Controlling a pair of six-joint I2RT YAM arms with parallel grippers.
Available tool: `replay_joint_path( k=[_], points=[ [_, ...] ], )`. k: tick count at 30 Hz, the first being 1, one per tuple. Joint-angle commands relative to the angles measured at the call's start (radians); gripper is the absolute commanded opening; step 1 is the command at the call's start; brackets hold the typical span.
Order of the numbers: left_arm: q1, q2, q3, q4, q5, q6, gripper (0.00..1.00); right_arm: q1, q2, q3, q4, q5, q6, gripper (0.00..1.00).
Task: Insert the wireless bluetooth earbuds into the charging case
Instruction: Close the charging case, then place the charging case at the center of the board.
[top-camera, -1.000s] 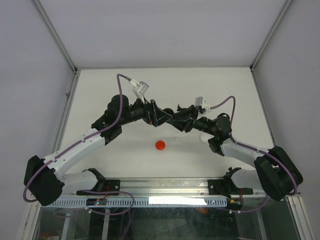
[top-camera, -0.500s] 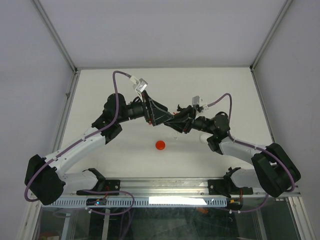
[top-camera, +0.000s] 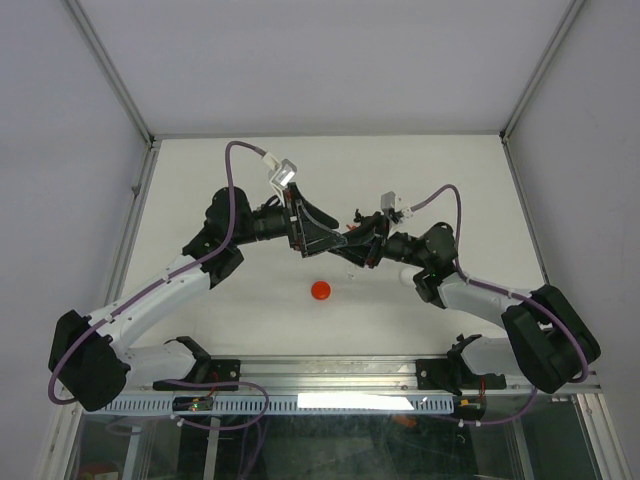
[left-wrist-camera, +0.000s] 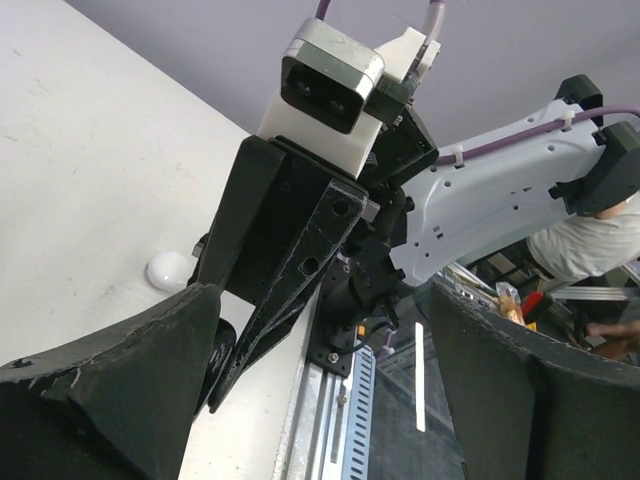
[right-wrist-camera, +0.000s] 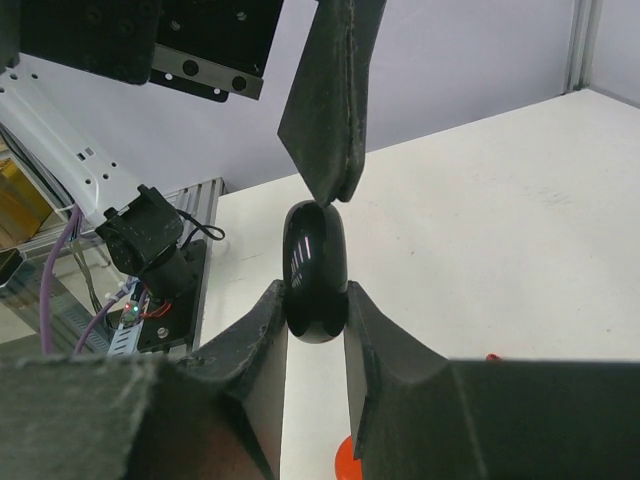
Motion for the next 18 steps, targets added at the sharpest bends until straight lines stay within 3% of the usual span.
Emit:
replay_joint_path(
  k=[1, 4, 10, 18],
  points=[
    [0.018, -0.060, 0.003, -0.026, -0.046, 0.029, 0.88, -0.010, -0.020, 0.027, -0.008, 0.003, -0.005, 0.00],
    [0.031, -0.086, 0.027, -0.131, -0.163, 0.078, 0.90, -0.026, -0.044, 0.030, -0.085, 0.038, -0.018, 0.00],
    [0.037, -0.110, 0.079, -0.394, -0.510, 0.205, 0.96, -0.098, -0.129, 0.061, -0.408, 0.146, -0.044, 0.00],
    [0.073, -0.102, 0.109, -0.600, -0.865, 0.316, 0.99, -0.287, -0.172, 0.135, -0.892, 0.279, -0.032, 0.00]
  ],
)
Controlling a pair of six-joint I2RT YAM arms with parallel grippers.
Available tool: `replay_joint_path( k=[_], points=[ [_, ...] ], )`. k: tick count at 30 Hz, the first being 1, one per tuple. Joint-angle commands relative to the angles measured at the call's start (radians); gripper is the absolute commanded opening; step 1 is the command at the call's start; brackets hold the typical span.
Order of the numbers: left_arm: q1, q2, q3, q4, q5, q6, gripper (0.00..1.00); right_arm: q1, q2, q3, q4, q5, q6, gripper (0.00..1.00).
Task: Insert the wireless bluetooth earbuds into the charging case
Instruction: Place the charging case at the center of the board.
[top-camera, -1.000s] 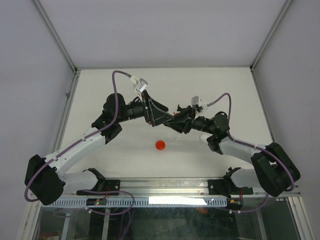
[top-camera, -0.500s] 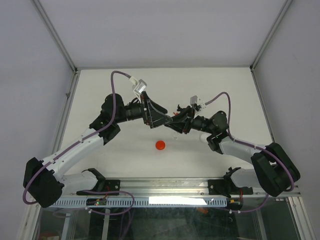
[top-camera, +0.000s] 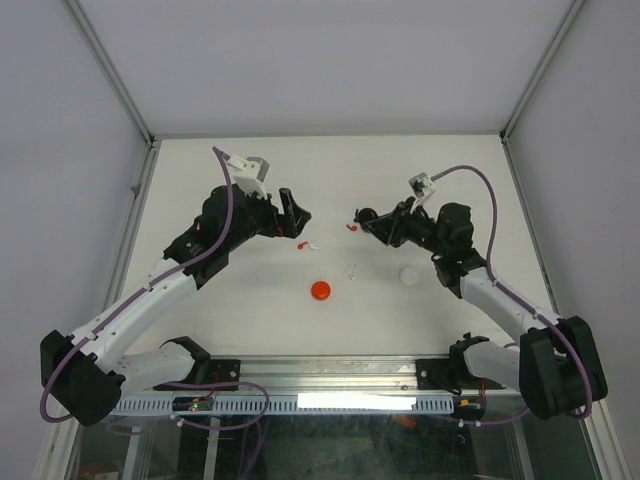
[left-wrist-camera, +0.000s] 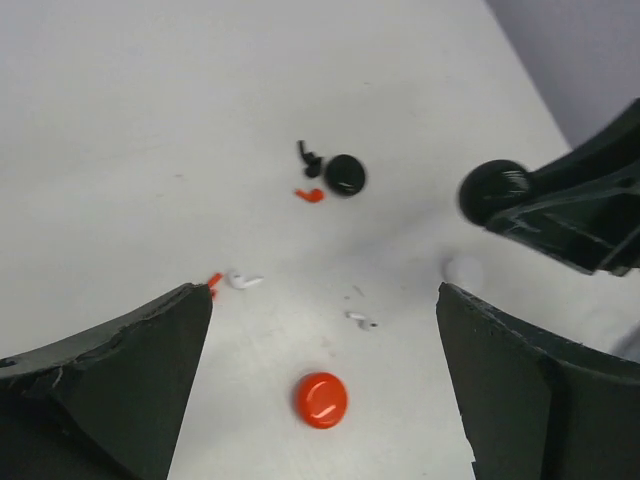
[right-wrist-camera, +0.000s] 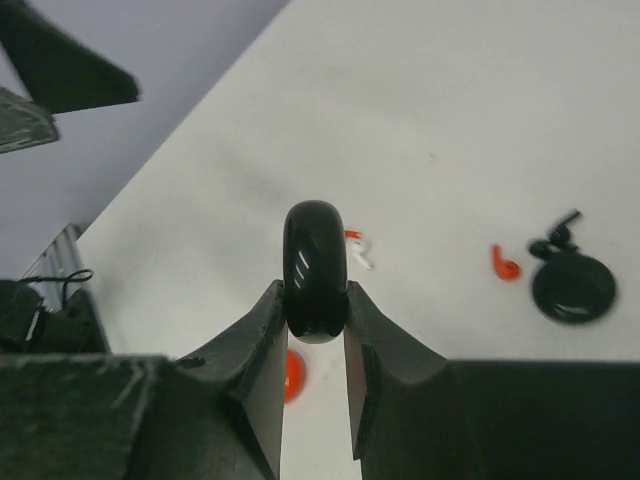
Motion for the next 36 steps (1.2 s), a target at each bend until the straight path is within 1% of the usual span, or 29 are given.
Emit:
replay_joint_path(
  k=[1, 5, 8, 10, 14, 18, 22, 24, 30, 33, 36],
  points=[
    [0.033, -0.010, 0.068, -0.136, -0.261, 0.102, 0.99, -0.114, -0.026, 0.059, -0.303, 0.104, 0.016, 0.00],
    [0.061, -0.007, 0.059, -0.172, -0.319, 0.129, 0.99, -0.219, -0.025, 0.036, -0.397, 0.174, 0.082, 0.00],
    [0.081, -0.005, 0.027, -0.169, -0.343, 0.128, 0.99, -0.303, -0.022, -0.001, -0.418, 0.218, 0.131, 0.00],
    [0.100, 0.004, 0.005, -0.157, -0.345, 0.130, 0.99, -0.363, -0.011, -0.027, -0.422, 0.230, 0.176, 0.00],
    [0.176, 0.033, -0.010, -0.179, -0.322, 0.146, 0.99, -0.459, 0.028, -0.041, -0.461, 0.261, 0.196, 0.00],
    [0.207, 0.038, -0.021, -0.193, -0.315, 0.135, 0.99, -0.533, 0.076, -0.046, -0.463, 0.252, 0.225, 0.00],
    [0.226, 0.038, -0.023, -0.200, -0.363, 0.135, 0.99, -0.586, 0.121, -0.040, -0.471, 0.271, 0.229, 0.00],
    [0.231, 0.044, -0.024, -0.204, -0.366, 0.136, 0.99, -0.602, 0.147, -0.040, -0.473, 0.279, 0.231, 0.04],
    [0.233, 0.063, -0.020, -0.211, -0.359, 0.138, 0.99, -0.616, 0.197, -0.019, -0.524, 0.322, 0.225, 0.25],
    [0.232, 0.066, -0.021, -0.212, -0.347, 0.138, 0.99, -0.616, 0.181, -0.018, -0.553, 0.374, 0.217, 0.40],
    [0.233, 0.066, -0.020, -0.212, -0.337, 0.145, 0.99, -0.616, 0.159, -0.021, -0.575, 0.398, 0.215, 0.51]
  ],
)
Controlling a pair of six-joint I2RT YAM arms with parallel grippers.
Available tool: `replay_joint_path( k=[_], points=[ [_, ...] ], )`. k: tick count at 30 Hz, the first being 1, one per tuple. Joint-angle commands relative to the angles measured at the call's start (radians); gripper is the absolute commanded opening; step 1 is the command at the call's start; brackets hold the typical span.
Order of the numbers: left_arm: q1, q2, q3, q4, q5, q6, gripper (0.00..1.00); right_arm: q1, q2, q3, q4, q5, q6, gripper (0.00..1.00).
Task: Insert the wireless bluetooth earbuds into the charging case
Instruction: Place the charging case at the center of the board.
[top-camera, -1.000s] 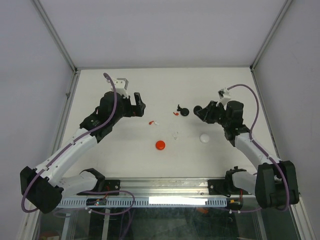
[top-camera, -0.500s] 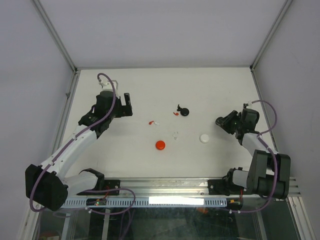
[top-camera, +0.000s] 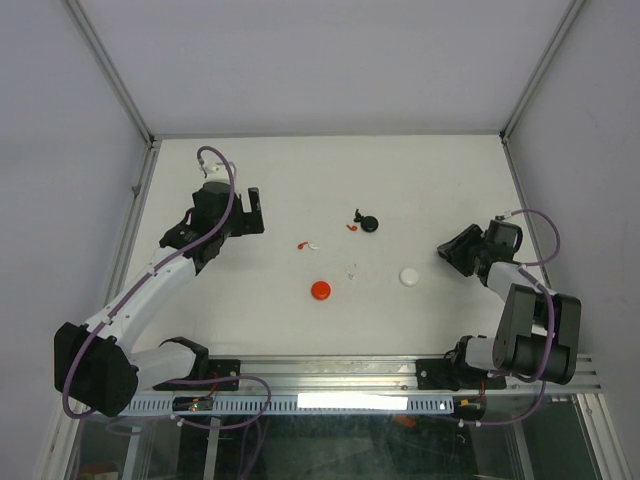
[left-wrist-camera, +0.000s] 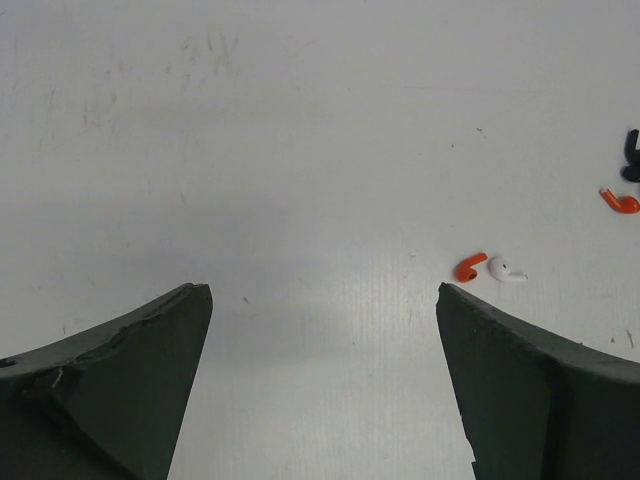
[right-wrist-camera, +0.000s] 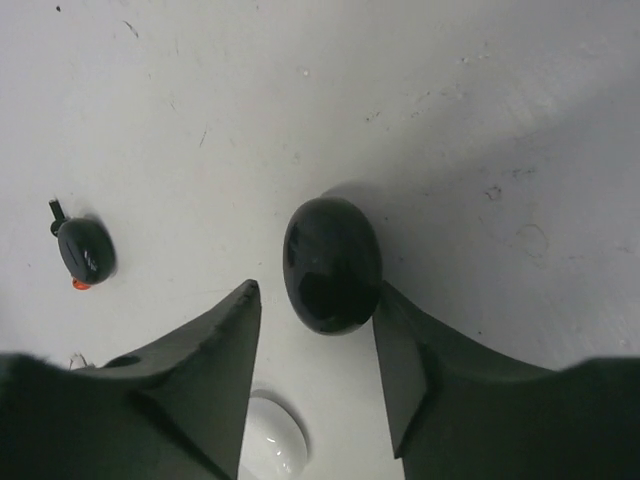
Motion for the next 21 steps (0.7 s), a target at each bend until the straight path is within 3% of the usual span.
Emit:
replay_joint_path(
  k=[1, 4, 10, 21],
  points=[
    [0.012, -0.008, 0.002, 0.019, -0.005, 0.028, 0.99, -0.005, -0.035, 0.021, -0.065, 0.090, -0.010, 0.55],
    [0.013, -0.010, 0.002, 0.018, -0.007, 0.028, 0.99, -0.003, -0.058, 0.029, -0.103, 0.095, -0.016, 0.64],
    [0.012, -0.001, 0.007, 0.013, 0.018, 0.027, 0.99, 0.034, -0.124, 0.038, -0.160, 0.072, -0.037, 0.70],
    [0.013, 0.004, 0.006, 0.013, 0.030, 0.023, 0.99, 0.276, -0.279, 0.103, -0.391, 0.242, -0.122, 0.80]
  ],
)
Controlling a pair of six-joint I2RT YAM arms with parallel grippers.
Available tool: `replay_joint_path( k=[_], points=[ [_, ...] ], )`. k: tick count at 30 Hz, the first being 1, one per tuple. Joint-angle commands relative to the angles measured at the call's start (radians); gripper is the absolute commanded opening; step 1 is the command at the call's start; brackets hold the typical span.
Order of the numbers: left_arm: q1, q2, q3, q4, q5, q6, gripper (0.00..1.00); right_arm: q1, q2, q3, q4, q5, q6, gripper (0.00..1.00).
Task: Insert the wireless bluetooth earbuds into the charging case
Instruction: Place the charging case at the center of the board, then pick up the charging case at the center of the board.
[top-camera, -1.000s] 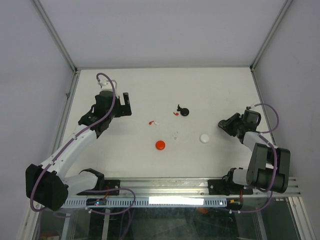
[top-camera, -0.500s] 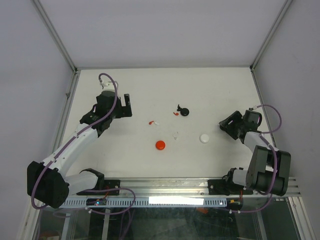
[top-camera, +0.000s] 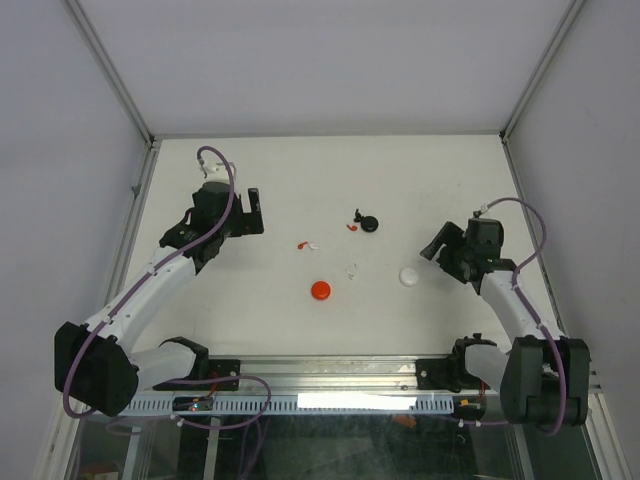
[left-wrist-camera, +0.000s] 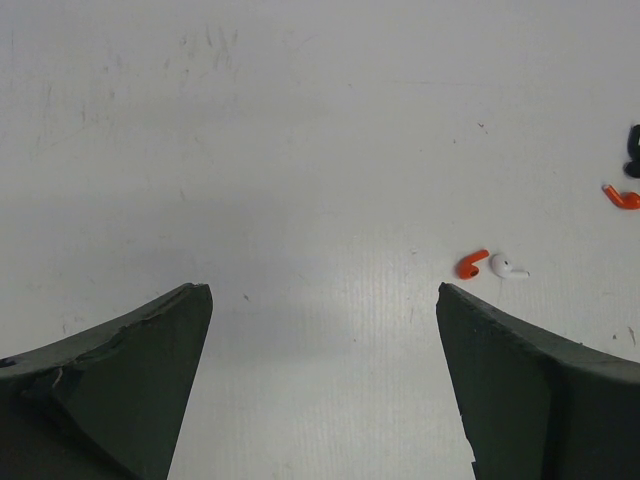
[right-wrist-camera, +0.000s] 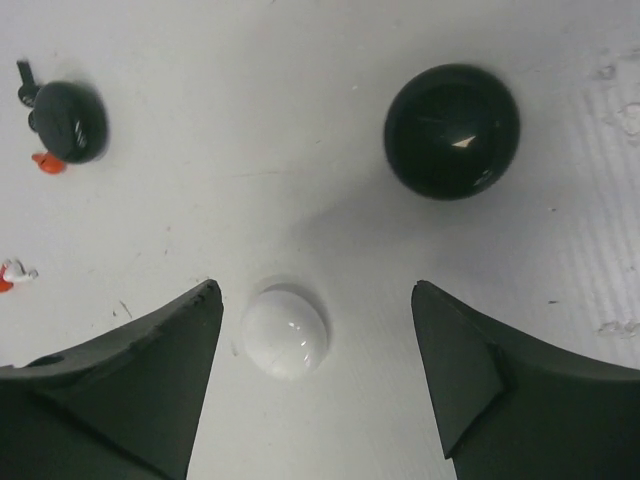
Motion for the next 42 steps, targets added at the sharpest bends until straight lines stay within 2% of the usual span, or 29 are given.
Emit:
replay_joint_path(
  k=[1, 5, 17, 36, 42],
  points=[
    [0.007, 0.001, 0.007, 0.021, 0.024, 0.020, 0.99, 0.105, -0.055, 0.070, -0.119, 0.129, -0.052, 0.80],
    [0.007, 0.008, 0.005, 0.020, 0.035, 0.019, 0.99, 0.206, -0.074, 0.071, -0.153, 0.217, -0.051, 0.80],
    [0.007, 0.008, 0.005, 0.021, 0.042, 0.019, 0.99, 0.372, 0.070, 0.112, -0.163, 0.302, -0.046, 0.79],
    [0.007, 0.021, 0.006, 0.021, 0.073, 0.018, 0.99, 0.541, 0.251, 0.183, -0.161, 0.400, -0.025, 0.61],
    [0.007, 0.029, 0.009, 0.021, 0.147, -0.004, 0.99, 0.576, 0.251, 0.209, -0.154, 0.397, -0.066, 0.55]
  ],
)
